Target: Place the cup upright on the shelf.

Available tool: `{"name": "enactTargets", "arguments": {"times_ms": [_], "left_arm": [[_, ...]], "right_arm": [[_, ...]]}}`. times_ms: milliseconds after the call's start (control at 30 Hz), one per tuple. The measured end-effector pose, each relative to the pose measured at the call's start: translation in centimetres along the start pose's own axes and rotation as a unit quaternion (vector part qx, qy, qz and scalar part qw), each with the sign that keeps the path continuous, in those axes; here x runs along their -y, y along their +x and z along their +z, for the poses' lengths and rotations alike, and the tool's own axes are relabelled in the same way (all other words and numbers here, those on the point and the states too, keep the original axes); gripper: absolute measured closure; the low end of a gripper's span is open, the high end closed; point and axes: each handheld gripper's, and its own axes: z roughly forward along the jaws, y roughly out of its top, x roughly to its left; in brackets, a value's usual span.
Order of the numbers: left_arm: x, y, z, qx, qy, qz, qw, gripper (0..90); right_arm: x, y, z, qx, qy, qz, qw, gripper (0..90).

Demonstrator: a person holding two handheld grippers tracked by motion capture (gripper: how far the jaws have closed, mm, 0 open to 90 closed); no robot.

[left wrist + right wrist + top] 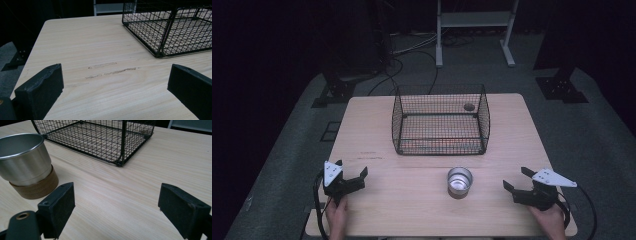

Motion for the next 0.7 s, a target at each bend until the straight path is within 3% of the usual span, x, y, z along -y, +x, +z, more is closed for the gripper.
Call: {"name": "enactTargets", "arguments": {"times_ms": [700], "left_arm": [[0.0, 0.0, 0.0, 0.001, -0.001, 0.001, 1.0, 0.0]], "right_arm": [[-0.8, 2.2, 1.0, -0.039, 0.015, -0.034, 0.9986, 11.8]]}}
